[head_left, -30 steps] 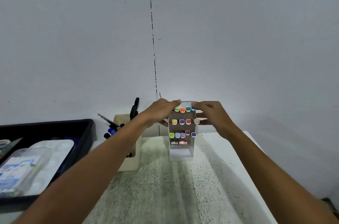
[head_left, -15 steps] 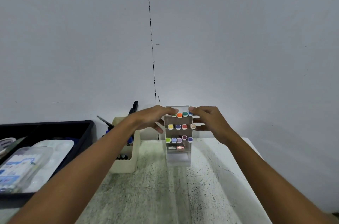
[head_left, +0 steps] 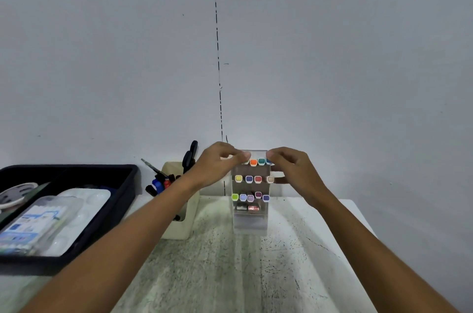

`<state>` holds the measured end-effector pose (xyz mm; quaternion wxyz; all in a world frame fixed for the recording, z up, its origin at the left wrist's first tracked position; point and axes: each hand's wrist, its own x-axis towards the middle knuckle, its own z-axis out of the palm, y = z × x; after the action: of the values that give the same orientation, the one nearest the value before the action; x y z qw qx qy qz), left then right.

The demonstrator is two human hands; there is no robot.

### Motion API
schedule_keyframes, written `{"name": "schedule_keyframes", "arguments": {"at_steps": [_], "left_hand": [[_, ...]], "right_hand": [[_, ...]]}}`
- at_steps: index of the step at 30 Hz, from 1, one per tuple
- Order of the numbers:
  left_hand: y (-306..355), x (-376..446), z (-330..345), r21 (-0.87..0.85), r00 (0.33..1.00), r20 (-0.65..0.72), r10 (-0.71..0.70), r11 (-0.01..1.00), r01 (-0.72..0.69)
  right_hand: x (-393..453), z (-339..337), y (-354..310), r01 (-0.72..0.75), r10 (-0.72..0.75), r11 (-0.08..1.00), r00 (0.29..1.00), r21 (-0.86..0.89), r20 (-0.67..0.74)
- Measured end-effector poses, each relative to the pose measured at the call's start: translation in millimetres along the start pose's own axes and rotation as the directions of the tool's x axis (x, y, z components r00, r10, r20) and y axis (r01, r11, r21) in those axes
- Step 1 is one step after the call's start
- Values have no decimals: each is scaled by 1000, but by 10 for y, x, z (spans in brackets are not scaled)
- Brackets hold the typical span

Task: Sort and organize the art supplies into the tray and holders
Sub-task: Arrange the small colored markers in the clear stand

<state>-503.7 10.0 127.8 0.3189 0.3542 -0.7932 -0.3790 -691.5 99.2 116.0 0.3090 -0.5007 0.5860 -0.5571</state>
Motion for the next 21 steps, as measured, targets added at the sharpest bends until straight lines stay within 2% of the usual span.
{"name": "schedule_keyframes", "arguments": {"at_steps": [3, 7, 9, 14, 18, 21], "left_hand": [[3, -59, 3, 6, 990, -67, 125, 992, -125], [5, -45, 28, 164, 955, -52, 293, 946, -281], [0, -26, 43, 202, 938, -63, 340, 925, -321], [16, -47, 35, 290, 911, -67, 406, 882, -372], [3, -66, 45, 308, 929, -74, 364, 894, -326], [-7, -85, 28, 252, 964, -110, 242, 945, -209]], "right_hand": [[5, -11, 1, 100, -105, 991, 993, -90, -48], [-22, -33, -19, 234, -232, 947, 972, -221, 35], [-26, -13, -20, 285, -275, 907, 958, -308, 77], [-14, 27, 19, 376, -387, 794, 919, -477, 81], [-27, 16, 3, 353, -370, 779, 926, -519, 75], [-32, -4, -27, 329, -337, 848, 940, -415, 57]]}}
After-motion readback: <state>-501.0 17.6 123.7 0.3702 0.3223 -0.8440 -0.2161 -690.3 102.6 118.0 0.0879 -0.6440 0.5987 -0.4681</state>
